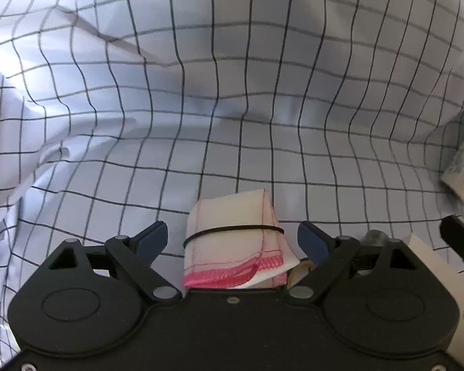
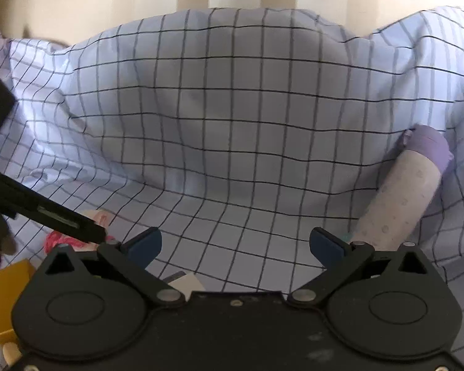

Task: Organize soft objects
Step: 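Grasp the white-and-red banded towel with the left tool while the right tool reaches the dark cylinder, then grasp the dark grey cylinder with the right tool while the left tool lifts the towel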

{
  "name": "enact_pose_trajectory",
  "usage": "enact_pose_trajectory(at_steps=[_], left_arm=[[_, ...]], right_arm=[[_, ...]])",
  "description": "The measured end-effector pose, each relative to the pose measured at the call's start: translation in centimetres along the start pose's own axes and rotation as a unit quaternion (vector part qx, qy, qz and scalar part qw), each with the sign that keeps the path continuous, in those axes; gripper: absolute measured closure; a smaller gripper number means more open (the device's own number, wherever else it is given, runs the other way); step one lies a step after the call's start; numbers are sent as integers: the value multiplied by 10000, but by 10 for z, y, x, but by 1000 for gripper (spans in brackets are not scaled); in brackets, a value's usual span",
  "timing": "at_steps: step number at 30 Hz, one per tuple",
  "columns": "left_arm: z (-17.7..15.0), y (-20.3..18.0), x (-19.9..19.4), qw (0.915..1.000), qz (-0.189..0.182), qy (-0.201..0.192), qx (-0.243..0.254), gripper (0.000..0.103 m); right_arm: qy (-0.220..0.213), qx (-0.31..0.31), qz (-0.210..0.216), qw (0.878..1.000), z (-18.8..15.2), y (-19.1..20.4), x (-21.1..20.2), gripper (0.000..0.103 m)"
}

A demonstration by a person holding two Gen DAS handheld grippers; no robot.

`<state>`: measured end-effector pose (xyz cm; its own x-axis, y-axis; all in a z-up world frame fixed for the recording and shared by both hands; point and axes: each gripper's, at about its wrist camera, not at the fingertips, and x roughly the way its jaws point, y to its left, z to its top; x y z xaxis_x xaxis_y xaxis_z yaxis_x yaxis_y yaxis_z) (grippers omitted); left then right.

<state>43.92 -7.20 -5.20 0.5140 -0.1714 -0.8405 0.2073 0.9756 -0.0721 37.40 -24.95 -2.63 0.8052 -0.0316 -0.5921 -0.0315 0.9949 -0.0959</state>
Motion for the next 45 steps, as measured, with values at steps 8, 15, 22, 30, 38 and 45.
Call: enact_pose_trajectory(at_steps=[8, 15, 22, 30, 38, 45], left_arm=[[0, 3, 26, 9988, -154, 464, 3, 20], [8, 15, 19, 9998, 26, 208, 79, 22], [12, 31, 41, 9987, 72, 501, 23, 21], [13, 26, 56, 9976, 112, 643, 210, 22], [13, 23, 59, 9978, 113, 623, 219, 22], [9, 27, 53, 9980, 106, 579, 242, 24]], right_arm=[[676, -748, 793, 9917, 17, 11, 16, 1], [1533, -1533, 1308, 9674, 36, 31, 46, 2], [2540, -2137, 1637, 9290, 43, 50, 78, 4], [3036, -2596, 1744, 9000, 40, 67, 89, 6], [3256, -2735, 1664, 8897, 32, 79, 103, 11], [3296, -2605, 1672, 8919, 24, 79, 112, 33]])
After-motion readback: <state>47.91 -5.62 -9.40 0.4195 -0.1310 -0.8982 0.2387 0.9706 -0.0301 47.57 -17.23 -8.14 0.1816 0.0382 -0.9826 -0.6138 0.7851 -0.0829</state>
